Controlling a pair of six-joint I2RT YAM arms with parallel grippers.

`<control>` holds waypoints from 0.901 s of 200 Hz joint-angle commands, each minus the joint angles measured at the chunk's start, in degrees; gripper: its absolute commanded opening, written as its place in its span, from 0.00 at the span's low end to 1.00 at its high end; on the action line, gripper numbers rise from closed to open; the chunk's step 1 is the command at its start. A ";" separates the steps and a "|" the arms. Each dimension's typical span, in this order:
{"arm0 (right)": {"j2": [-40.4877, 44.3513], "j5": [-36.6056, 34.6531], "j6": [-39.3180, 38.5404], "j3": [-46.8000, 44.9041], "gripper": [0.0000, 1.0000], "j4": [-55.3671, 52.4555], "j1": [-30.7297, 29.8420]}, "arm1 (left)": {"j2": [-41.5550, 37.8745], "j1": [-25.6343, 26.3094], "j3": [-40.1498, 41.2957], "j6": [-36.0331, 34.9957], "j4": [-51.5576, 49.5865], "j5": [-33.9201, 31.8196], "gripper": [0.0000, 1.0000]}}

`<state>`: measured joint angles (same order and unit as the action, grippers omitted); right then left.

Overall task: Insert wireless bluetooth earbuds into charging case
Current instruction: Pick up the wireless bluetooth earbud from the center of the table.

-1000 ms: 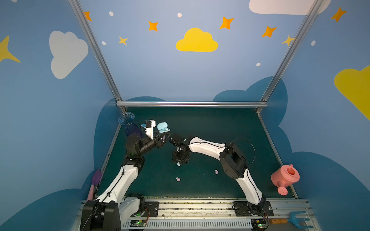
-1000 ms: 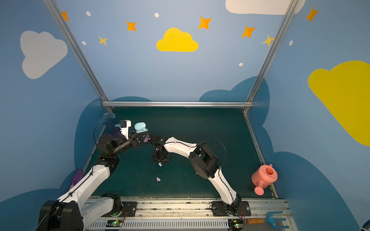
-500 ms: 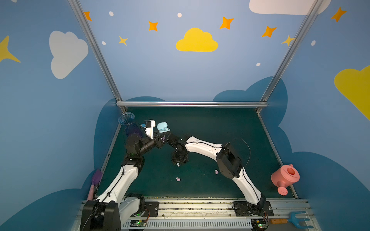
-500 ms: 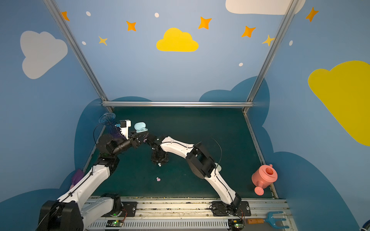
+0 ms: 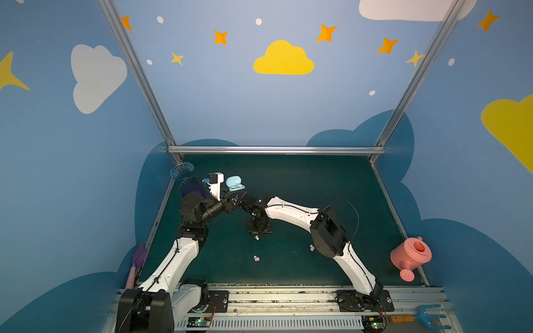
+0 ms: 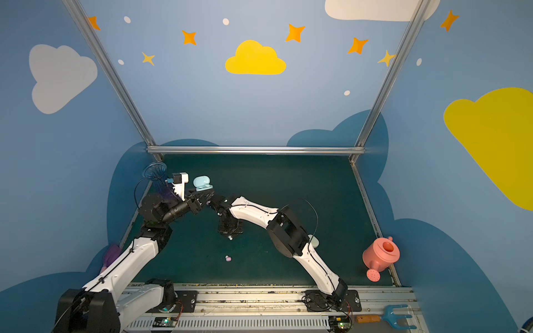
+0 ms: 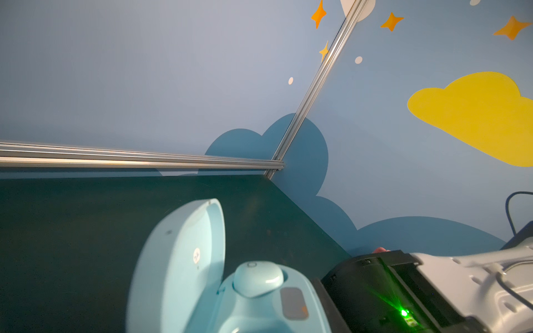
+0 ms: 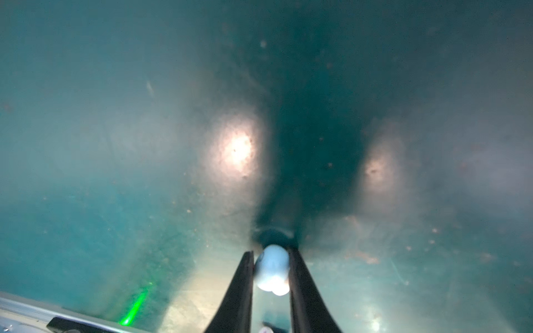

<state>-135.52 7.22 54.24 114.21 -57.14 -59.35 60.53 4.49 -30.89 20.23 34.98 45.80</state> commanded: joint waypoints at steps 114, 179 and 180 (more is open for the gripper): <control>7.43 -1.59 0.17 -11.49 0.14 7.40 1.76 | -0.17 0.12 -1.23 0.25 2.13 1.65 0.18; 19.18 -2.01 -1.43 -21.69 0.14 11.57 5.20 | -0.19 4.19 -2.11 -3.62 -2.42 2.21 0.18; 19.34 -1.98 -1.47 -21.90 0.14 11.60 5.25 | -0.22 4.24 -2.13 -3.75 -2.53 2.24 0.18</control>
<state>-121.47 6.07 53.87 94.52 -47.09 -55.53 60.55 7.22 -30.94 19.09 33.85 47.07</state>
